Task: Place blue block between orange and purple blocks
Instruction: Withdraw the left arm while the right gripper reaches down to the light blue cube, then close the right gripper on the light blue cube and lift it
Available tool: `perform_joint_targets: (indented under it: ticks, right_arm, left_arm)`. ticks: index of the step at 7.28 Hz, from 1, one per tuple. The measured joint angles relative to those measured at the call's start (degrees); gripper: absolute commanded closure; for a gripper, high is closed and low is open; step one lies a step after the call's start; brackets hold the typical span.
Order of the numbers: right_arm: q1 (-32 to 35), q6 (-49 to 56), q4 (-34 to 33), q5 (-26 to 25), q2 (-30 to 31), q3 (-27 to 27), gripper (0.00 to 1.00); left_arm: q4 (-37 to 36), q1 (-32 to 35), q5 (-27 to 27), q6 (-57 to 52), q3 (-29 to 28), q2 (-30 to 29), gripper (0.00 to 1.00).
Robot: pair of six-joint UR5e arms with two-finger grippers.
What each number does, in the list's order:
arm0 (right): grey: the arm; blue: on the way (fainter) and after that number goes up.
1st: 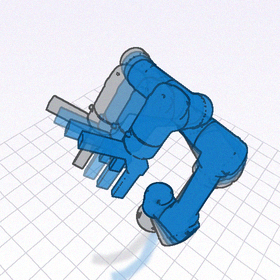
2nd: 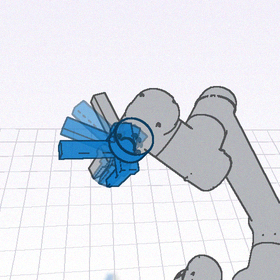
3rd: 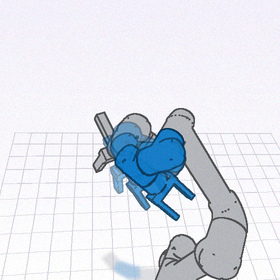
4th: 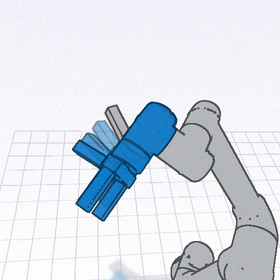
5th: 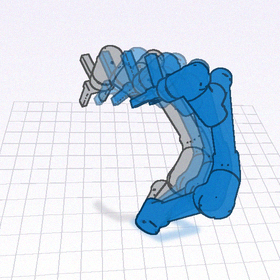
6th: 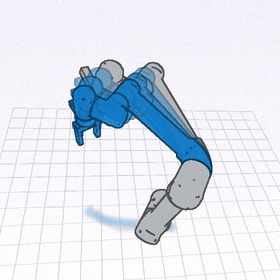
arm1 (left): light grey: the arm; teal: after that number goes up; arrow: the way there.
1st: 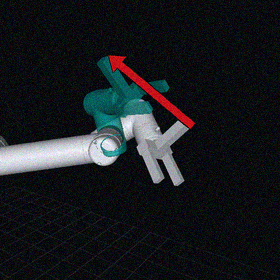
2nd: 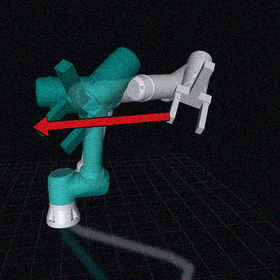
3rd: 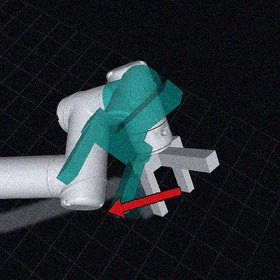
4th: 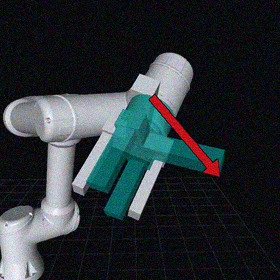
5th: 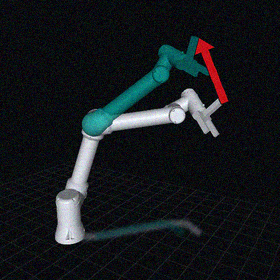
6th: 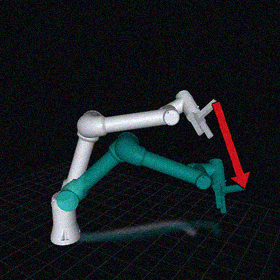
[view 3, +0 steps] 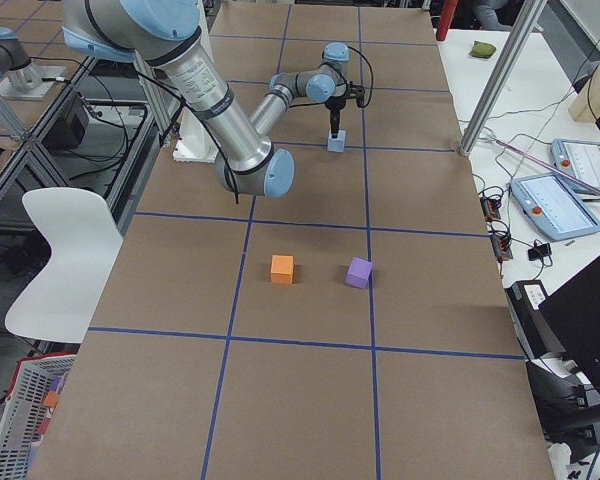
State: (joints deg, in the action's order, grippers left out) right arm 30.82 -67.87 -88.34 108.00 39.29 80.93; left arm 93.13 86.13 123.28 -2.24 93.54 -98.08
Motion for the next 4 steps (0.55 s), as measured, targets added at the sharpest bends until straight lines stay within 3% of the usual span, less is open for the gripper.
perform_joint_targets:
  ticks: [2, 3, 4]
  right_arm:
    - [-0.3, 0.0, 2.6, -0.9, -0.8, -3.8, 0.00]
    - [-0.5, 0.0, 3.8, -1.1, -0.8, -5.5, 0.32]
    - [-0.6, 0.0, 4.4, -1.2, -0.8, -6.7, 0.99]
  left_arm:
    - [0.3, 0.5, 0.0, -1.3, -0.7, 0.0, 0.00]
    - [0.4, 0.5, 0.0, -1.5, -0.8, 0.0, 0.00]
    - [0.4, 0.5, 0.0, -1.5, -0.8, 0.0, 0.00]
